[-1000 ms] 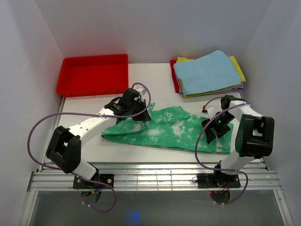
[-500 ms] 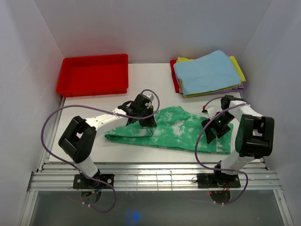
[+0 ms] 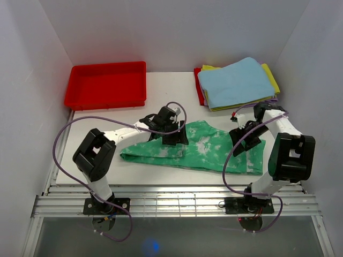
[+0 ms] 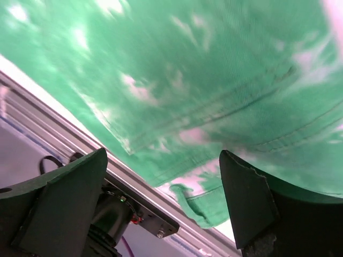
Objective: Fold and stack the trousers
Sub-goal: Fold the trousers
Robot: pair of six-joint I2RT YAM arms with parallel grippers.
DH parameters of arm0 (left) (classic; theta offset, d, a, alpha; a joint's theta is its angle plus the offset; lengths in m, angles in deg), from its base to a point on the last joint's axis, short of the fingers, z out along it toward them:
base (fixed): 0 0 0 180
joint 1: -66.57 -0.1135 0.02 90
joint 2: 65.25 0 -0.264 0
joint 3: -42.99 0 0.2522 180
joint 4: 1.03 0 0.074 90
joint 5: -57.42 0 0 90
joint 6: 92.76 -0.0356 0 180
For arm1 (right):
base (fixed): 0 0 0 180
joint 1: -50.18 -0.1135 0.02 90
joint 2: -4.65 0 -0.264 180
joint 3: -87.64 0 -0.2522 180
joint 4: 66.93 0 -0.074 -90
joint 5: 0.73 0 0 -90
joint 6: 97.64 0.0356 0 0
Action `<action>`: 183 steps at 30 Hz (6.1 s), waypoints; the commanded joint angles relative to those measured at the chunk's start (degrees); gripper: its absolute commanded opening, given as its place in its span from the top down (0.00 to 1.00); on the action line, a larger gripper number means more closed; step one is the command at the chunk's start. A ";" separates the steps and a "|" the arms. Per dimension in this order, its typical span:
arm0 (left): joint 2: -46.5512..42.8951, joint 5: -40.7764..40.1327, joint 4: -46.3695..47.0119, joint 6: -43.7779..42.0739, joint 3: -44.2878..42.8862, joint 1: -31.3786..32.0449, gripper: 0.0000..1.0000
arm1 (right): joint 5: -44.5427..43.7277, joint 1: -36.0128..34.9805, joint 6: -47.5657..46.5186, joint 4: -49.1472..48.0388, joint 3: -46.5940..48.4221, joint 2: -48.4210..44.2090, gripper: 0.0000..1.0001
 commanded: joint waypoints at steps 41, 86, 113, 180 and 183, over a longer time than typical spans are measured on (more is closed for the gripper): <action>-43.85 30.47 -35.99 -111.33 22.73 -63.33 0.02 | 28.61 -32.43 55.08 -42.96 2.91 13.49 0.05; -50.61 12.44 26.76 -93.59 52.19 -44.35 0.02 | 37.92 -32.00 60.97 -50.43 5.48 24.76 0.47; -47.19 12.88 48.55 -98.33 60.36 -44.35 0.02 | 31.86 -32.26 58.42 -44.90 8.54 30.29 0.92; -27.59 -13.83 65.44 -119.86 64.23 -38.62 0.02 | 22.98 -32.61 56.67 -39.97 7.84 29.15 0.92; -27.84 -12.88 62.98 -120.57 64.14 -40.91 0.02 | 22.37 -32.61 56.40 -39.71 7.67 28.71 0.92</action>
